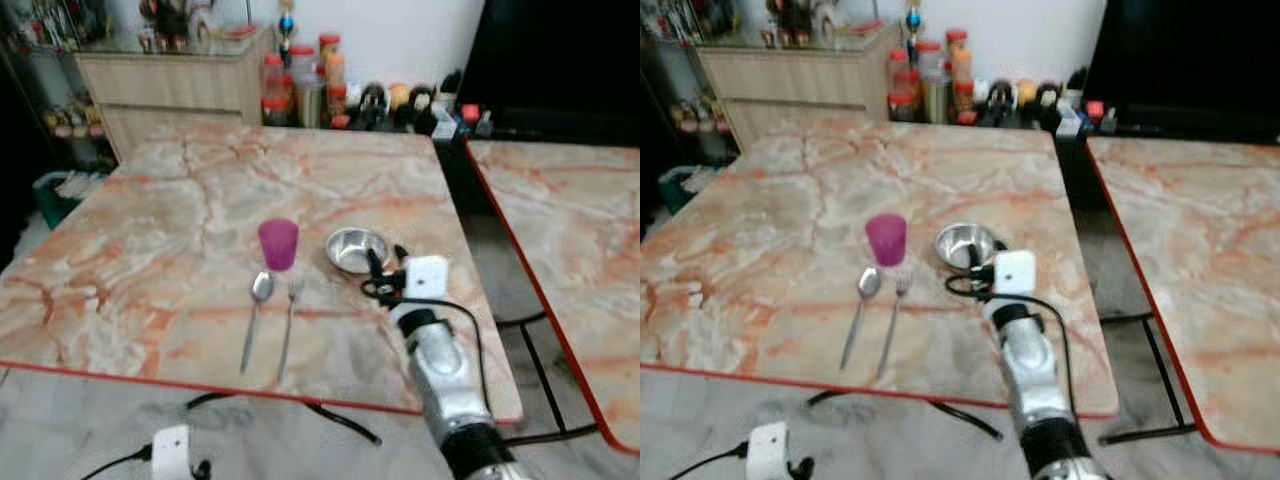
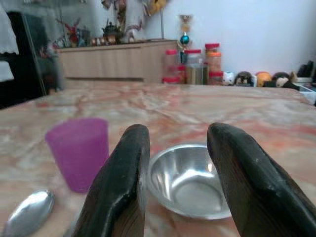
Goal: Setting the table
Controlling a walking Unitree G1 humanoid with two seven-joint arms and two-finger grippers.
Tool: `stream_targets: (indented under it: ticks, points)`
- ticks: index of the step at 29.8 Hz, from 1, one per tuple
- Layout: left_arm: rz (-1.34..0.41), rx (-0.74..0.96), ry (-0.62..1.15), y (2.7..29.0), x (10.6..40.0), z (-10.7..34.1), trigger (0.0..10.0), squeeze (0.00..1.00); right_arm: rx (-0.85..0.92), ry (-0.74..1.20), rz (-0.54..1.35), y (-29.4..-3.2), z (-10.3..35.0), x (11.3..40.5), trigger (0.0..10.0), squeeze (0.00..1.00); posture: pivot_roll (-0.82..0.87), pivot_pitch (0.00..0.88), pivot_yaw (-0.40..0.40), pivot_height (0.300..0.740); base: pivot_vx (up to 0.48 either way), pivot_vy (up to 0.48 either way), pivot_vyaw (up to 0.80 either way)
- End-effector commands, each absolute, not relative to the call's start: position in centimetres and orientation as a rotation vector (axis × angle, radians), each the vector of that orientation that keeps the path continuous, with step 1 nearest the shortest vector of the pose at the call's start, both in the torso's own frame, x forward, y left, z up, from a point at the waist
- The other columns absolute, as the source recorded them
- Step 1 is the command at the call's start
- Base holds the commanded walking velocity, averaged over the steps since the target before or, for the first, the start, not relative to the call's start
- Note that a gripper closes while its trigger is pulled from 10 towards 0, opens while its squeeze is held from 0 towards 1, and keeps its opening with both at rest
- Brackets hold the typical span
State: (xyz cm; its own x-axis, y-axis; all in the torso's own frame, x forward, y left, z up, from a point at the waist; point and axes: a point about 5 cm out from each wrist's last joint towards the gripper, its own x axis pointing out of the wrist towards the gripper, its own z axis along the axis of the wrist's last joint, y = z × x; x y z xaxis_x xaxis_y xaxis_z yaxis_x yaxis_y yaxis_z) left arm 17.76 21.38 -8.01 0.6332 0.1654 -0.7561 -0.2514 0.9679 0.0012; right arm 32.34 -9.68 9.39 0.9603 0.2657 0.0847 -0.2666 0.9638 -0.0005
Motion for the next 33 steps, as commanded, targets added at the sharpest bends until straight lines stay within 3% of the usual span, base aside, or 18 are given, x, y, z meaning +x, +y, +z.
stream_targets:
  ticks: [1,20,28,29,30,33]
  points:
    - [0.236,-0.127,0.857,20.82,17.88,-8.09,10.0,0.00,0.003,-0.087,0.233,-10.93,9.58,32.55,10.0,0.00,0.04,0.000,0.006,0.740,0.319,0.000,0.00]
    - [0.229,-0.129,0.857,20.62,17.89,-8.11,10.0,0.00,0.007,-0.085,0.228,-10.97,9.62,32.59,10.0,0.00,0.04,0.000,0.007,0.740,0.306,0.000,0.00]
    - [0.232,-0.127,0.858,20.70,17.79,-8.14,10.0,0.00,0.017,-0.077,0.230,-10.79,9.58,32.67,10.0,0.00,0.04,0.000,0.007,0.740,0.000,0.000,0.00]
    - [0.231,-0.127,0.858,20.69,17.79,-8.14,10.0,0.00,0.016,-0.076,0.230,-10.79,9.58,32.68,10.0,0.46,0.04,0.000,0.007,0.740,0.000,0.000,0.00]
    - [0.231,-0.127,0.858,20.69,17.78,-8.14,10.0,0.00,0.022,-0.074,0.234,-10.74,9.59,32.69,10.0,1.00,0.04,0.000,0.007,0.740,0.000,0.000,0.00]
    - [0.232,-0.128,0.859,20.69,17.75,-8.16,10.0,0.00,0.035,-0.054,0.227,-10.69,9.46,32.78,10.0,1.00,0.04,0.000,0.008,0.740,0.000,0.000,0.00]
